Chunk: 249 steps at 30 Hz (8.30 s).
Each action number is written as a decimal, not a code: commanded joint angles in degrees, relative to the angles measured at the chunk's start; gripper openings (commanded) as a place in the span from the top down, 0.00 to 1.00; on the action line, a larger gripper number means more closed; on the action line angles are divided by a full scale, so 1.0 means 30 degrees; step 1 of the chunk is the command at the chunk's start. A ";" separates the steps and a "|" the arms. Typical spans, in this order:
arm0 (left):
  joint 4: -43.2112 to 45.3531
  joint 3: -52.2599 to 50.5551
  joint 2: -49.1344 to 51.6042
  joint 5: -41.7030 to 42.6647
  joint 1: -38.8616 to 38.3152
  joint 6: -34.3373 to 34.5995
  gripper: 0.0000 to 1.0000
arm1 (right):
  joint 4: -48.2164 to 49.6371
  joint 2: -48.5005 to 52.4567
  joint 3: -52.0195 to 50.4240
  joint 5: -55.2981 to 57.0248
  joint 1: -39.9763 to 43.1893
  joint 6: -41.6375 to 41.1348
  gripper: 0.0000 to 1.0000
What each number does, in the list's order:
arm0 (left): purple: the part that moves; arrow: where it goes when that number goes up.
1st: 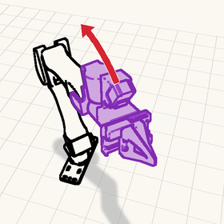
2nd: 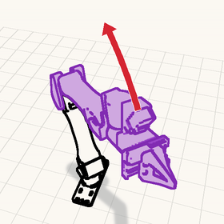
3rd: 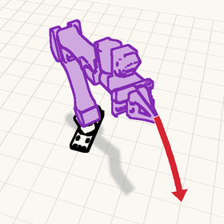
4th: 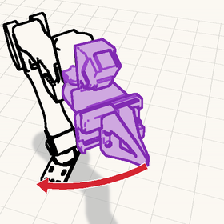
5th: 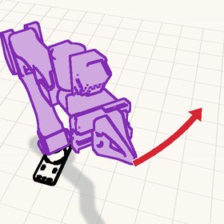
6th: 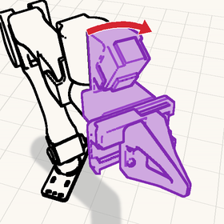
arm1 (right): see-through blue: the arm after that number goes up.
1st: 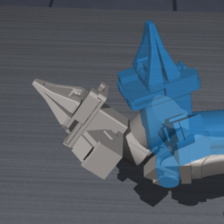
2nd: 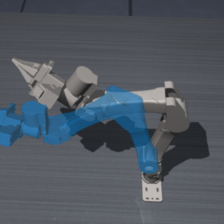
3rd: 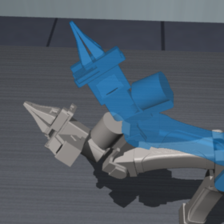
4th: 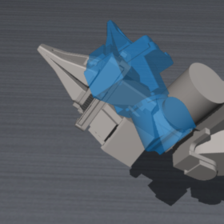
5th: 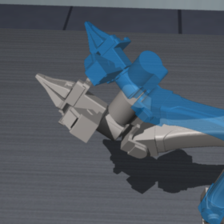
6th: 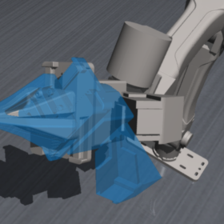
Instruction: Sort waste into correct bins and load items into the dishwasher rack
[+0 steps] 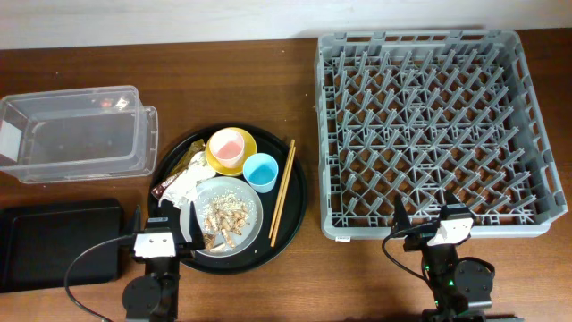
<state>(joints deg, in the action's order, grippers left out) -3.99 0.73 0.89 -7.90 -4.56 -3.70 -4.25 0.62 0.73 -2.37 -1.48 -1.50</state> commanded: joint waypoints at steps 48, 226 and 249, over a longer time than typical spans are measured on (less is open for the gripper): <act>-0.0044 -0.0066 -0.0182 0.0270 -0.0087 -0.0372 0.01 | -0.0029 -0.0146 -0.0138 0.0095 0.0124 -0.0073 0.02; -2.0385 1.9008 2.1755 0.0736 -1.2305 1.4819 0.58 | -0.0029 -0.0146 -0.0138 0.0095 0.0124 -0.0073 0.02; -1.3449 1.7223 3.1598 -0.1683 -1.2808 1.3930 0.63 | -0.0029 -0.0146 -0.0138 0.0095 0.0124 -0.0073 0.02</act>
<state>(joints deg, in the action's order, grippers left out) -44.64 53.32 95.26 -13.28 -42.70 39.46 -4.23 0.58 0.73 -2.37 -1.48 -1.52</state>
